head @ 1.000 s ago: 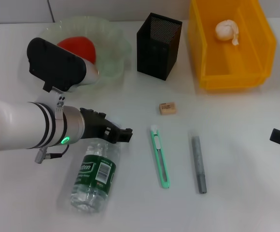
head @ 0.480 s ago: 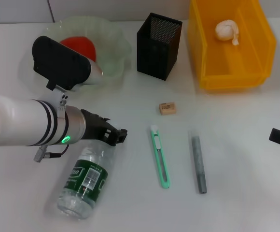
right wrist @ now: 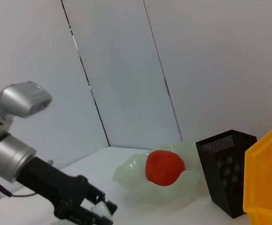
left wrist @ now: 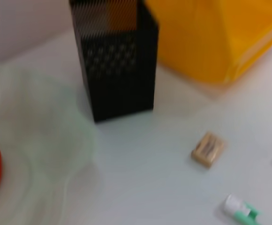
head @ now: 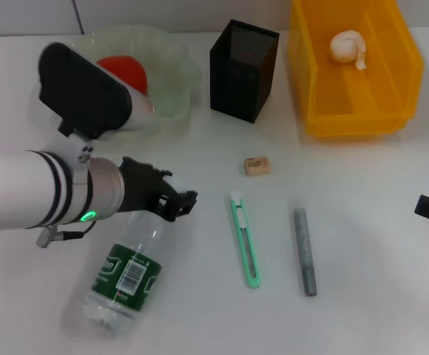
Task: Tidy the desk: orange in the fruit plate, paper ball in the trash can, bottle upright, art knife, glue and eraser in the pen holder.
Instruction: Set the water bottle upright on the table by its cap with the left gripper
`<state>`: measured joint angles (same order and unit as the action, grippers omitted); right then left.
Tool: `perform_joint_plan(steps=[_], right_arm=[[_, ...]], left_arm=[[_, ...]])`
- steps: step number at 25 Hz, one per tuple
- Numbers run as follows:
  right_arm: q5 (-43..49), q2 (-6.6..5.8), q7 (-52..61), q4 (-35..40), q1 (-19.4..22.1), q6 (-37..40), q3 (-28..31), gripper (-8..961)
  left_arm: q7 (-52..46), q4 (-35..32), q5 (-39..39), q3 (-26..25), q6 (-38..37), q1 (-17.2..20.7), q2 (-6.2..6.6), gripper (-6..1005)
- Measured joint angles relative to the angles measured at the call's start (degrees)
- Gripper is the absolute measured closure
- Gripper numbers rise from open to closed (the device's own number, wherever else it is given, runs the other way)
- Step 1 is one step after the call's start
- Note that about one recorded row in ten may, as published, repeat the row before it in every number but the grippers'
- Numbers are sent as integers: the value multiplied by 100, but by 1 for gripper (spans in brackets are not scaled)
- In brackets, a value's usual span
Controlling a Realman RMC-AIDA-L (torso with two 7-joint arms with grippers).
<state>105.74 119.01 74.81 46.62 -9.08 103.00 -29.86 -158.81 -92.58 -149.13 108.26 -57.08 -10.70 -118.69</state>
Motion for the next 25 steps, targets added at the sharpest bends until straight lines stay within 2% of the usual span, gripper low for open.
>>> perform_joint_plan(steps=[4,12,13,16,23,25], right_arm=[[-1,3,86,167,72,85,5,119],[10,8,170,312,172,247,222,120],[21,8,170,313,192,266,268,120],[23,8,170,313,215,303,285,120],[-2,14,237,313,225,402,315,120],[-2,15,242,313,213,406,315,120]], left_arm=[[423,-594,119,-42,83,387,-2,520],[1441,-967,748,-318,439,859,10,521],[1796,-1083,950,-378,610,1062,16,521],[1937,-1142,996,-393,666,1157,15,522],[2435,-1856,1107,-447,838,1845,22,522],[2474,-1901,1108,-452,842,1895,24,523]])
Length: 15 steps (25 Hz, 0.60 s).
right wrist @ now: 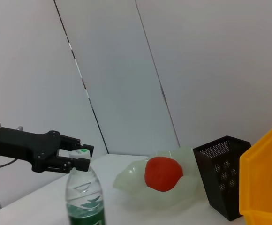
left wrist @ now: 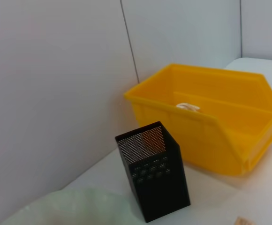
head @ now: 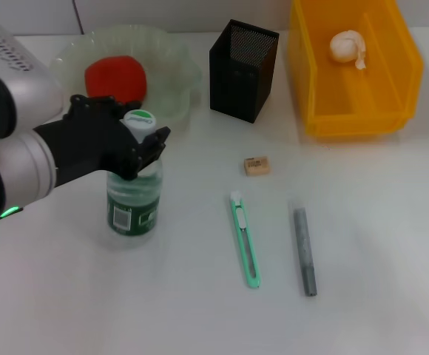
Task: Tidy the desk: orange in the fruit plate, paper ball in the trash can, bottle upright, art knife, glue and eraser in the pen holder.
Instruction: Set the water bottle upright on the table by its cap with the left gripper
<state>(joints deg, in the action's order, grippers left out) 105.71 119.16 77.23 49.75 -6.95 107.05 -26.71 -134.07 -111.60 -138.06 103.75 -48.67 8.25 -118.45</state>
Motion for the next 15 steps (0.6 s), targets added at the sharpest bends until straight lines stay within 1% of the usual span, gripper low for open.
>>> perform_joint_plan(steps=[3,8,15], right_arm=[[-4,2,56,0,-43,28,0,120],[-11,3,205,0,-146,190,62,120],[-25,2,290,0,-213,290,189,121]], left_arm=[[92,-160,8,-31,29,152,0,523],[95,-207,10,-160,-3,197,-1,530],[143,-193,15,-208,10,117,3,560]])
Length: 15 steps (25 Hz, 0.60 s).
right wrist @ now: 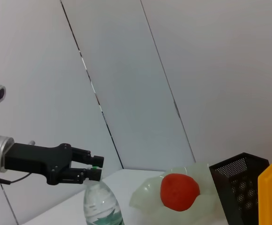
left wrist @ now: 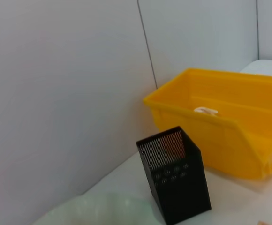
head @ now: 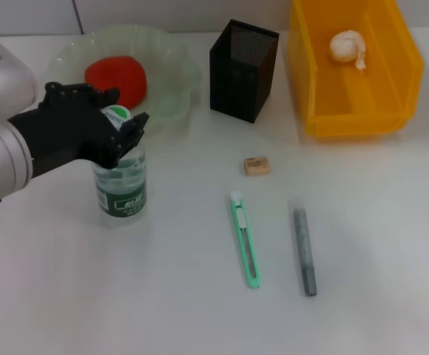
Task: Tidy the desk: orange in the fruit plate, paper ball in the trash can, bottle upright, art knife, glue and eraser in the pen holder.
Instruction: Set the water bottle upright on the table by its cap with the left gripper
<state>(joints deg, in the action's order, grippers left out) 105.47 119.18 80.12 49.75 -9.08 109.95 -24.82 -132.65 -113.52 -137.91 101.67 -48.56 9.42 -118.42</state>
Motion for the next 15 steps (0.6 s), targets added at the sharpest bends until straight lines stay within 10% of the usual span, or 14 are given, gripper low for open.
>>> perform_joint_plan(steps=[15], right_arm=[[-92,0,73,0,-4,217,255,121]], left_arm=[[36,140,57,-40,124,-258,-10,910]])
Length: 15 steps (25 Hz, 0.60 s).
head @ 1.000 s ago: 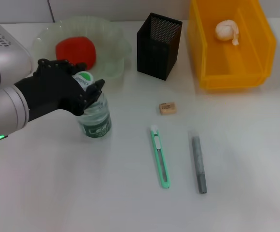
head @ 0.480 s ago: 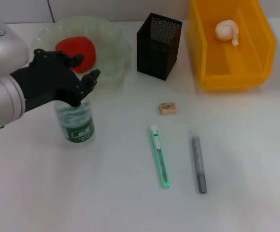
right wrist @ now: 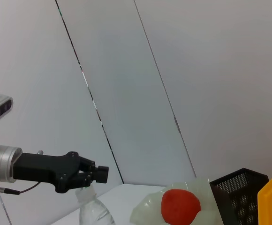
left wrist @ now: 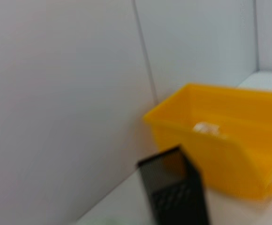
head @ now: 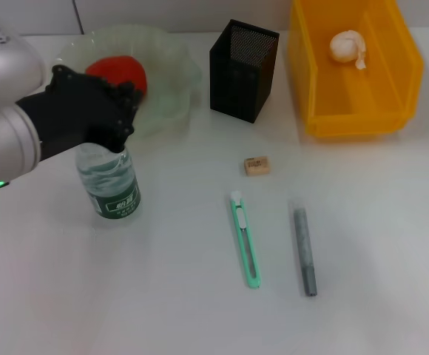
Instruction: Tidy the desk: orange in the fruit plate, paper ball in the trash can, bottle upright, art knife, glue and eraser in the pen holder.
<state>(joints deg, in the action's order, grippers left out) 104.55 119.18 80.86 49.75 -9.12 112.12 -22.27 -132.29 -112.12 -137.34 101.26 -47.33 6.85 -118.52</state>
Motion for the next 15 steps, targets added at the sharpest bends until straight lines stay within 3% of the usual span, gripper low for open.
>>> perform_joint_plan(steps=[6,7,8,9,10,11,12,13,15], right_arm=[[-50,-10,219,97,-73,11,161,121],[-50,-18,325,191,-96,12,208,121],[-50,-20,436,318,-113,13,244,120],[-52,-18,539,467,-127,13,273,120],[-58,-8,628,609,-133,13,288,120],[-104,9,807,874,-143,17,301,120],[-104,9,807,874,-143,17,301,120],[-138,8,902,926,-150,19,300,120],[-187,-6,1100,997,-165,23,301,120]], left_arm=[[1048,169,1116,560,421,-57,-9,803],[1378,303,1527,625,488,-76,-8,781],[2203,602,2483,730,590,-97,-2,760],[2203,602,2483,730,590,-97,-2,739],[2756,781,3053,759,601,-94,-2,717],[3881,1137,4132,776,509,-54,0,696],[3881,1137,4132,776,509,-54,0,674],[4743,1500,5071,701,156,-29,1,653],[5134,1749,5419,598,-150,-44,8,610]])
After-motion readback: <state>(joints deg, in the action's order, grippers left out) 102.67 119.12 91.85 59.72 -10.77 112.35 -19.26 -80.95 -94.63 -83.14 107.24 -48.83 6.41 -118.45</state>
